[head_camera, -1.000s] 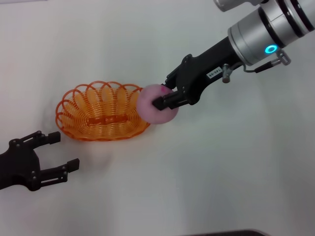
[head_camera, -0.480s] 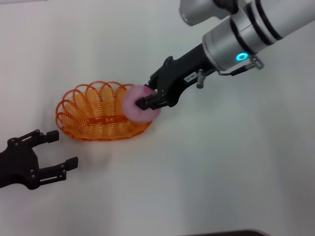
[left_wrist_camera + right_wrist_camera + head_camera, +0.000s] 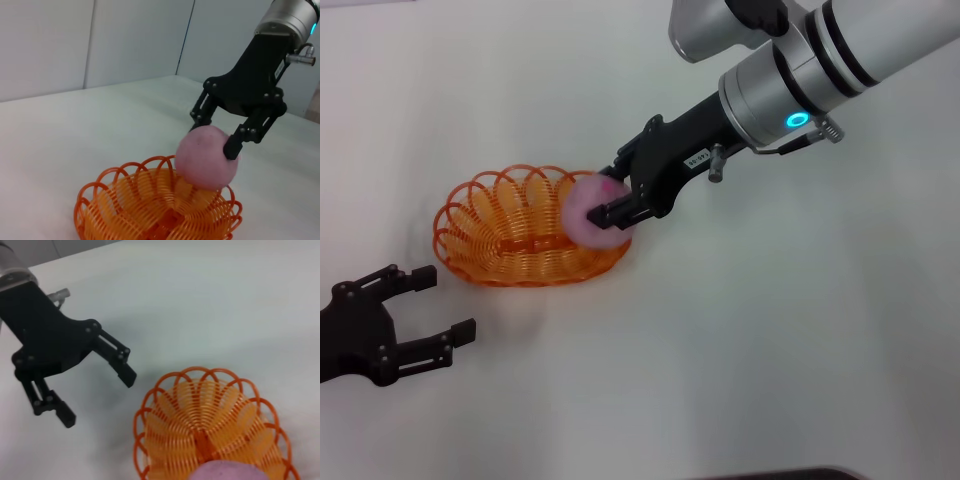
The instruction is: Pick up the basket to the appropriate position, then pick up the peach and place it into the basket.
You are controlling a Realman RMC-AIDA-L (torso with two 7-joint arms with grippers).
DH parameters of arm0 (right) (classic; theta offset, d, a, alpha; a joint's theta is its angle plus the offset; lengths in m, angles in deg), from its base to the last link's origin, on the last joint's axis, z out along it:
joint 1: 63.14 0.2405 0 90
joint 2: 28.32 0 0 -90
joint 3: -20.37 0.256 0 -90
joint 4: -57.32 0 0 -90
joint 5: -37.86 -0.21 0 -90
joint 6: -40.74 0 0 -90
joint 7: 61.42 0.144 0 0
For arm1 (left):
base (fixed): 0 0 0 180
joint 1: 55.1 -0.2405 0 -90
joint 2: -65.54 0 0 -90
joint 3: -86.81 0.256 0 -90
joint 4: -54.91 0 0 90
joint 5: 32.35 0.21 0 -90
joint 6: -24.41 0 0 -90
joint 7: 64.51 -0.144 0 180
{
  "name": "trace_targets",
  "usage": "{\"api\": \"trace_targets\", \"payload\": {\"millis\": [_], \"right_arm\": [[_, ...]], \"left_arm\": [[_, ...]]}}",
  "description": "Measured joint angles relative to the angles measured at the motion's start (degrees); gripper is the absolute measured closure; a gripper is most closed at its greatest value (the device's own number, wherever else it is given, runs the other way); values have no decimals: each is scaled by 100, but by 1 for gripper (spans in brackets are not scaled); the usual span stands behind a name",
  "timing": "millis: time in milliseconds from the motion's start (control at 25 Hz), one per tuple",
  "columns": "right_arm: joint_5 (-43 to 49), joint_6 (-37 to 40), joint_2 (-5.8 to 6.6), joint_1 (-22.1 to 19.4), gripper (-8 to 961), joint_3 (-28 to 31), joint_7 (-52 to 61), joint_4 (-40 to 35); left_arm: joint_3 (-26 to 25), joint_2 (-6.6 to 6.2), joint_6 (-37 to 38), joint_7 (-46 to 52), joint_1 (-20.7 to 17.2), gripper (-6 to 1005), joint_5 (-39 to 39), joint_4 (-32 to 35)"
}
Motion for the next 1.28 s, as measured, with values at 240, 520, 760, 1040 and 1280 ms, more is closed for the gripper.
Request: {"api": "trace_targets", "payload": {"millis": [240,520,760,1040,1280], "right_arm": [[0,-124,-4,-37,404,-4,-40,6],[-170,-125,1,-114,182,5,-170,39],[-483,-24,53,-528,187,130,-682,-89],[-582,300,64,-1145,196,726,-1507,-177],[-597,712,64,-1650,201,1440,-2280,-210]], "left_arm": [[-2,0,8,0,-5,127,0,3],[0,0,17,0,-6,127,0,-8],[0,0,18,0,-6,127,0,-19],[-7,0,59,0,-6,127,-28,-29],[-10,0,68,0,0,126,-46,-81]]}}
